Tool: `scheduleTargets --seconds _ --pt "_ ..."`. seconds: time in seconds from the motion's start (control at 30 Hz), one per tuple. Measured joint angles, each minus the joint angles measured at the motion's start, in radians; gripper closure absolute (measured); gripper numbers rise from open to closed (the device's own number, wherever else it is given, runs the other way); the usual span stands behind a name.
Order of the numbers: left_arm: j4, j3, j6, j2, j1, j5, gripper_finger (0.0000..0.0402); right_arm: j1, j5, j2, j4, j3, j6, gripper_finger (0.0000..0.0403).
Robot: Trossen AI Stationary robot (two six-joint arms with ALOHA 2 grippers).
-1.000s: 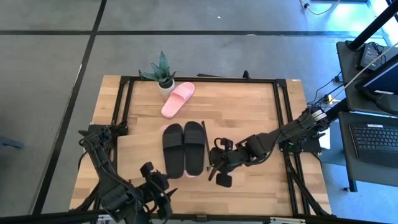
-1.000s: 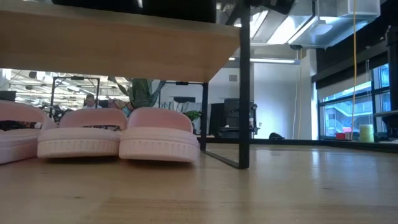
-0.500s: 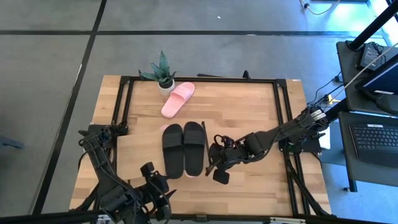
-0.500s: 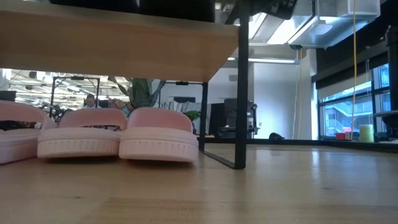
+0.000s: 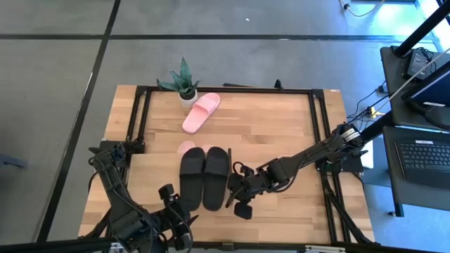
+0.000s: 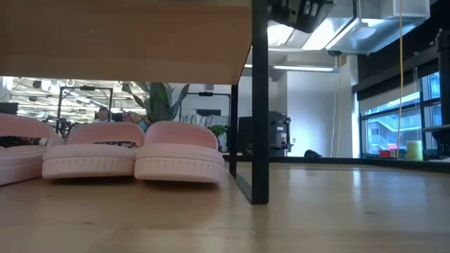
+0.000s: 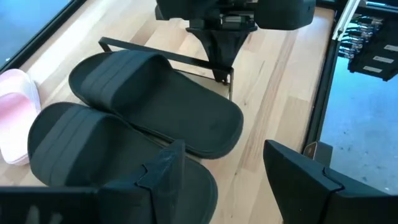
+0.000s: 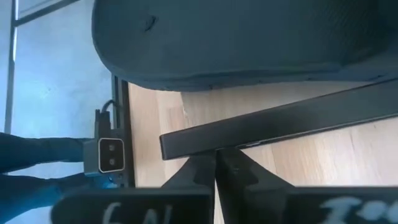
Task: Pick and place slides into the shelf
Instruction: Adjust the shelf
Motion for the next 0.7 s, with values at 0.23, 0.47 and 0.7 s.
scheduleTargets --seconds 0.23,0.47,0.7 --pt "0.0 0.0 0.002 0.0 -0.002 0.0 0.0193 -0.012 0.003 0.006 0.02 0.0 -0.004 0.0394" --pt "0.0 0.0 0.002 0.0 -0.005 0.0 0.0193 -0.016 0.002 0.023 0.07 0.0 -0.027 0.0399" --pt "0.0 0.0 0.002 0.0 -0.006 0.0 0.0193 -0.022 0.032 0.025 0.088 0.0 -0.055 0.0398"
